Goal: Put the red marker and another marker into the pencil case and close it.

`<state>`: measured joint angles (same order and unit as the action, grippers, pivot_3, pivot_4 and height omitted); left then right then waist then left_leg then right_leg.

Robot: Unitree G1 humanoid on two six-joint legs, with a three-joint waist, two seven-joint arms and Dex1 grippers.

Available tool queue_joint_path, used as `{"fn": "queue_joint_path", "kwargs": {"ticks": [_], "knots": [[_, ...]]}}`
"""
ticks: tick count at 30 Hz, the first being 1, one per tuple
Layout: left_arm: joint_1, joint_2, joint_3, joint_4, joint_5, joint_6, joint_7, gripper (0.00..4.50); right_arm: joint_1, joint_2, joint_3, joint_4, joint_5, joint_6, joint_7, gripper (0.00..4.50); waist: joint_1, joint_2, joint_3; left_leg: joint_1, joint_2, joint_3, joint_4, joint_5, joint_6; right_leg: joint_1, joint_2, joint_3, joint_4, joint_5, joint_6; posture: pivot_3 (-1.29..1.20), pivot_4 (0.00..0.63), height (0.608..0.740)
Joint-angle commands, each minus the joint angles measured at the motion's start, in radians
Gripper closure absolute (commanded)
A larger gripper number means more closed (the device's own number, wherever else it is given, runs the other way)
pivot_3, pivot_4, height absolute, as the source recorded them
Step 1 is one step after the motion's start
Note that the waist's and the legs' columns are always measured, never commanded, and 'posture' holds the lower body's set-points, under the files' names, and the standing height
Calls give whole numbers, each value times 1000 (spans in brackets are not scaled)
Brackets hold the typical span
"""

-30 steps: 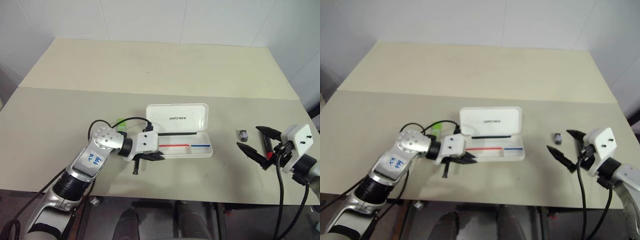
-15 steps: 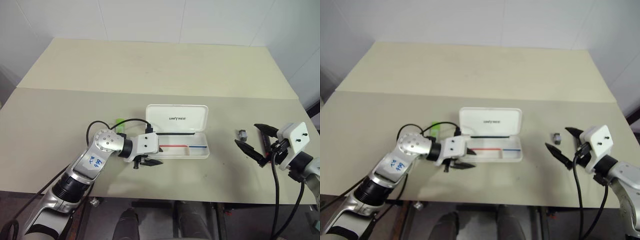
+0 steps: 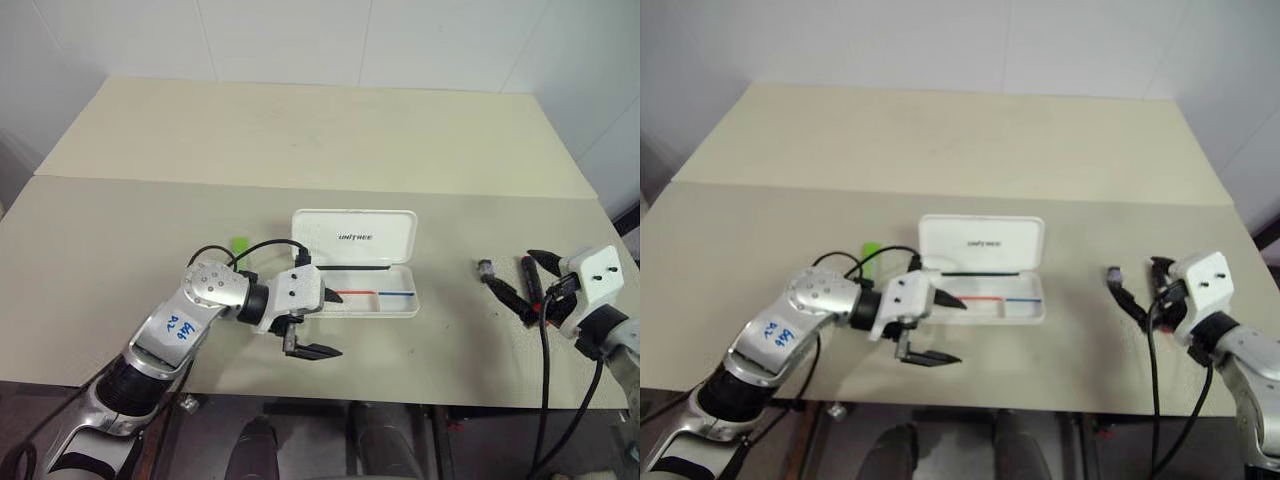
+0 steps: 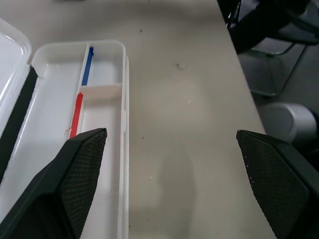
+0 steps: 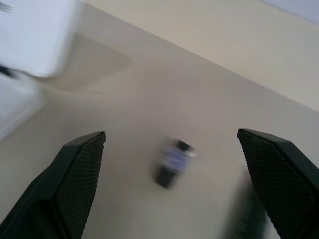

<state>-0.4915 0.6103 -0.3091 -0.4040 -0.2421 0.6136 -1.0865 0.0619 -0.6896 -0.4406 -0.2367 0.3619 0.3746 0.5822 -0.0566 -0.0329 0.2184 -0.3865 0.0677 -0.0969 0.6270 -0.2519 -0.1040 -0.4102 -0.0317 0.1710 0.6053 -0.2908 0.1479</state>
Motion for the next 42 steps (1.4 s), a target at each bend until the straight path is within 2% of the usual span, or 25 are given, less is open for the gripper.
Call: {"fn": "queue_joint_path", "kwargs": {"ticks": [1,8,17,28,29,36,42], "knots": [[3,6,54,-37,-63,6,-3,30,-8,25,-40,56,-47,-14,-92,0,0,0,0,0,0,0,0,0,0,0,0,0,0,0,0,0,150,740],[-16,50,123,6,-128,18,-29,30,-31,72,-38,136,-53,24,-183,0,-4,0,0,0,0,0,-1,0,0,0,0,0,0,0,0,0,150,740],[-41,84,193,100,-144,-58,-44,30,-74,102,-38,216,-12,95,-208,0,-7,0,0,0,0,0,0,0,0,0,0,0,-1,0,0,0,150,740],[-51,93,226,151,-153,-101,-37,0,-79,96,-43,220,-7,81,-200,3788,-3,0,0,0,0,0,0,0,0,0,0,0,-2,1,0,0,150,740],[-52,93,228,157,-152,-106,-38,0,-79,94,-46,219,-9,74,-200,3894,-3,0,0,0,0,0,-1,0,0,0,0,0,-2,1,0,0,150,740],[-52,111,246,238,-149,-181,-71,0,-185,47,-94,128,23,3,-182,3894,-12,1,0,0,0,1,-2,0,0,0,0,1,-2,1,1,0,150,740],[-48,108,266,293,-168,-242,-111,0,-265,-4,24,-85,130,107,-57,3894,-25,1,0,0,0,1,-6,0,0,-1,0,1,-2,0,1,0,150,740]]}}
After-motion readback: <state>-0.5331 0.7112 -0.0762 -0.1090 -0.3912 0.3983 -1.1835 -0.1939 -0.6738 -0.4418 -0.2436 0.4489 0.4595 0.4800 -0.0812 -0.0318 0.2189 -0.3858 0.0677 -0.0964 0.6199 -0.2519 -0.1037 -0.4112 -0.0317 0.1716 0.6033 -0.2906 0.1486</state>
